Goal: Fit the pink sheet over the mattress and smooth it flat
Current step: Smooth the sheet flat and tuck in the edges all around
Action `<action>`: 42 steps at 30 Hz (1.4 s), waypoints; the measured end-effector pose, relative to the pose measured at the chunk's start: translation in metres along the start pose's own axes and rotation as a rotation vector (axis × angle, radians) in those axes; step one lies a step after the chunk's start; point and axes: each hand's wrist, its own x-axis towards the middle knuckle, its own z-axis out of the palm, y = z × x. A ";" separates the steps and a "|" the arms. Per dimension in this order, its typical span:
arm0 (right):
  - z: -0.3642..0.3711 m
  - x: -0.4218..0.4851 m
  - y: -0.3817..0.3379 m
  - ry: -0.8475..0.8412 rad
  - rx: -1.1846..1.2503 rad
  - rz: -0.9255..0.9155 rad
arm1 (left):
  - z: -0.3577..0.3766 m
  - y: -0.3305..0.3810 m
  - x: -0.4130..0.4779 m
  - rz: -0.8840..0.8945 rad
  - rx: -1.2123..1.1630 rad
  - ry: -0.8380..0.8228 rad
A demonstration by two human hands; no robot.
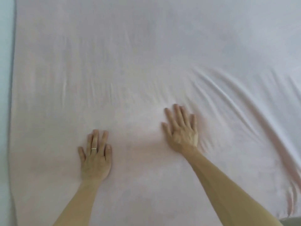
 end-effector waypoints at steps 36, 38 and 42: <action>-0.099 -0.048 0.264 0.041 0.017 0.360 | 0.020 0.346 0.004 0.491 0.052 0.134; -0.079 -0.065 0.241 0.007 0.053 0.161 | 0.040 0.390 -0.024 0.614 0.048 0.033; -0.065 -0.144 0.316 -0.035 0.083 0.225 | 0.078 0.403 -0.051 0.493 0.122 -0.058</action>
